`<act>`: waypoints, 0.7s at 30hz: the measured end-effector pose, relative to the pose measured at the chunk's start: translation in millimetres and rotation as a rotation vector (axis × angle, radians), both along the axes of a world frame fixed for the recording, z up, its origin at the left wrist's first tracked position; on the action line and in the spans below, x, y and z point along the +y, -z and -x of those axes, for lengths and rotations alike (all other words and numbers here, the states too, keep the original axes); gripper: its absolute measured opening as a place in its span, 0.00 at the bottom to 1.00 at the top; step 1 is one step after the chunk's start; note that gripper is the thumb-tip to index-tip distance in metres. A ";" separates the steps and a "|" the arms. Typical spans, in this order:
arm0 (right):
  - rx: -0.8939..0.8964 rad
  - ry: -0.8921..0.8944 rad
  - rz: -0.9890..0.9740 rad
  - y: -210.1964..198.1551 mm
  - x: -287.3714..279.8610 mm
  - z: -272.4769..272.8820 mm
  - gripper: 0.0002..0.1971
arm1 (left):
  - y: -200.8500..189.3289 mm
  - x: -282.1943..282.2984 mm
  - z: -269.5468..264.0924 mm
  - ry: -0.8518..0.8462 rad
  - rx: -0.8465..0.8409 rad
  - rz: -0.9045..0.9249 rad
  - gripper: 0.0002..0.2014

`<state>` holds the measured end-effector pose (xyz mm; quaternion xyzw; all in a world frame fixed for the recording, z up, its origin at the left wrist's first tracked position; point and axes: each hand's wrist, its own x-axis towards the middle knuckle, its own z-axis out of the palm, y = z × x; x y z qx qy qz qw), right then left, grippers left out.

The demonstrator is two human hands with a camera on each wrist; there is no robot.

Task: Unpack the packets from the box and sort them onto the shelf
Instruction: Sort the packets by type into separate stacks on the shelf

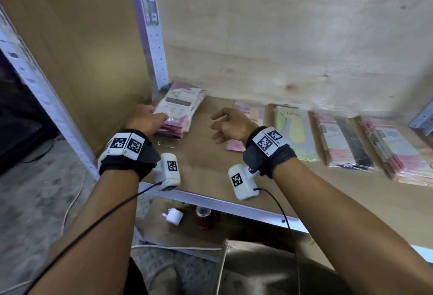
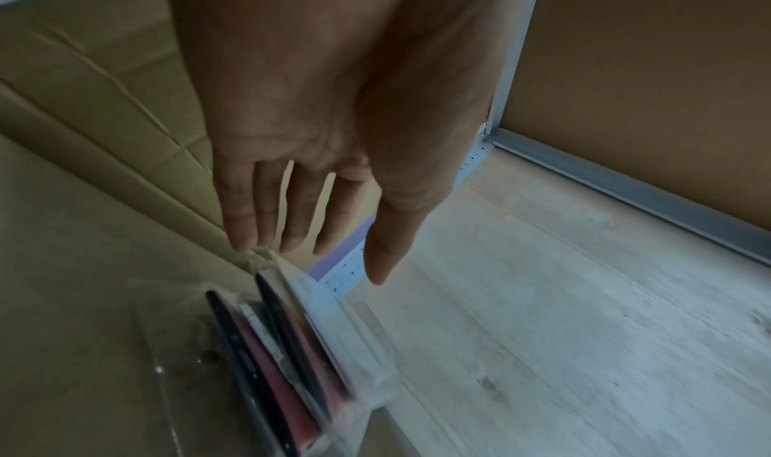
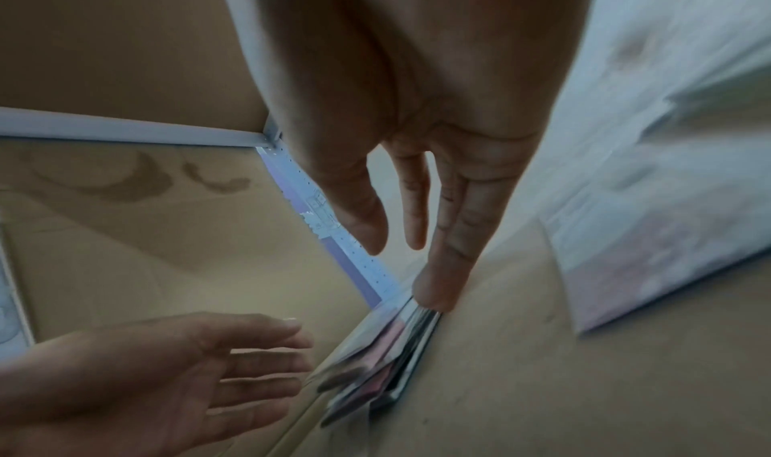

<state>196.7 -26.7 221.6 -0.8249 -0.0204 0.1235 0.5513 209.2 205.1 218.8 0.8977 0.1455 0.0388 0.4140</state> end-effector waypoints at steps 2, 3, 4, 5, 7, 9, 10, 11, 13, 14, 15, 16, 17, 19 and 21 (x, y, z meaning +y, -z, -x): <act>0.029 -0.013 -0.063 0.4 17.8 -5.2 0.16 | 0.3 0.5 1.8 0.039 0.012 -0.032 0.17; 0.034 -0.012 -0.087 0.8 25.8 -7.1 0.17 | 0.5 0.5 2.7 0.052 0.013 -0.050 0.18; 0.041 -0.005 -0.109 2.0 33.2 -9.5 0.18 | 0.9 1.2 2.4 0.062 0.015 -0.062 0.18; 0.046 0.005 -0.120 3.6 39.3 -11.7 0.19 | 0.0 1.9 2.9 0.067 0.021 -0.067 0.18; 0.059 0.012 -0.126 6.2 47.7 -15.7 0.21 | -1.9 5.0 3.8 0.062 0.022 -0.065 0.18; 0.101 -0.007 -0.179 6.2 52.0 -16.6 0.24 | -2.5 9.0 4.7 0.066 0.015 -0.063 0.18; 0.103 -0.014 -0.193 7.0 52.9 -17.4 0.25 | -1.8 10.6 5.0 0.077 0.020 -0.057 0.18; 0.115 -0.009 -0.213 8.7 53.1 -18.6 0.26 | -0.8 11.5 5.8 0.090 0.029 -0.049 0.18; 0.106 -0.004 -0.230 11.7 54.8 -18.7 0.25 | 1.6 12.1 8.2 0.108 0.046 -0.048 0.15; 0.095 0.002 -0.224 13.4 55.3 -19.3 0.23 | 2.7 12.2 9.1 0.109 0.048 -0.054 0.14; 0.079 0.011 -0.212 15.5 55.2 -19.7 0.21 | 3.2 12.1 10.1 0.103 0.045 -0.060 0.12; 0.062 0.023 -0.194 17.2 54.7 -19.7 0.19 | 3.5 12.2 10.9 0.096 0.038 -0.064 0.11; 0.048 0.032 -0.186 18.8 53.6 -19.5 0.18 | 3.1 12.2 11.9 0.092 0.028 -0.066 0.10; 0.025 0.054 -0.174 21.8 50.0 -19.1 0.16 | 2.6 12.3 13.0 0.089 0.005 -0.064 0.09; -0.003 0.071 -0.156 24.7 45.1 -17.4 0.13 | 2.1 11.8 13.9 0.088 -0.001 -0.055 0.07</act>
